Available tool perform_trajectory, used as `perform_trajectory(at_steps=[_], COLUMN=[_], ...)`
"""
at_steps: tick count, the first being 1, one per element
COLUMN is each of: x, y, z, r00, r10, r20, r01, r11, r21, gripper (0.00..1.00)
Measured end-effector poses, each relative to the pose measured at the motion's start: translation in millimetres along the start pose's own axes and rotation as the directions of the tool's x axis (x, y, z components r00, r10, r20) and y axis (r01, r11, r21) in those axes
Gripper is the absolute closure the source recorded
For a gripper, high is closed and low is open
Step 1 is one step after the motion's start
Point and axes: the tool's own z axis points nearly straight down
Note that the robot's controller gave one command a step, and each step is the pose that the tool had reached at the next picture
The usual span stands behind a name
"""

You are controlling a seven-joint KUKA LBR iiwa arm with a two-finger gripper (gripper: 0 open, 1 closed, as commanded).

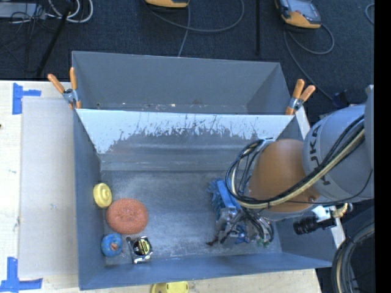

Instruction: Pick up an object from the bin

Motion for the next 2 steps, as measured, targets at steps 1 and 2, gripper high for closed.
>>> perform_trajectory(at_steps=[1,2], x=[1.0,0.5], y=[-1.2,-1.3], z=[-6.6,-10.6], r00=[1.000,1.000], r10=[0.001,0.001], r20=[-0.005,-0.005], r01=[-0.001,-0.001], r11=[1.000,1.000], r21=[0.003,0.004], gripper=[1.00,1.00])
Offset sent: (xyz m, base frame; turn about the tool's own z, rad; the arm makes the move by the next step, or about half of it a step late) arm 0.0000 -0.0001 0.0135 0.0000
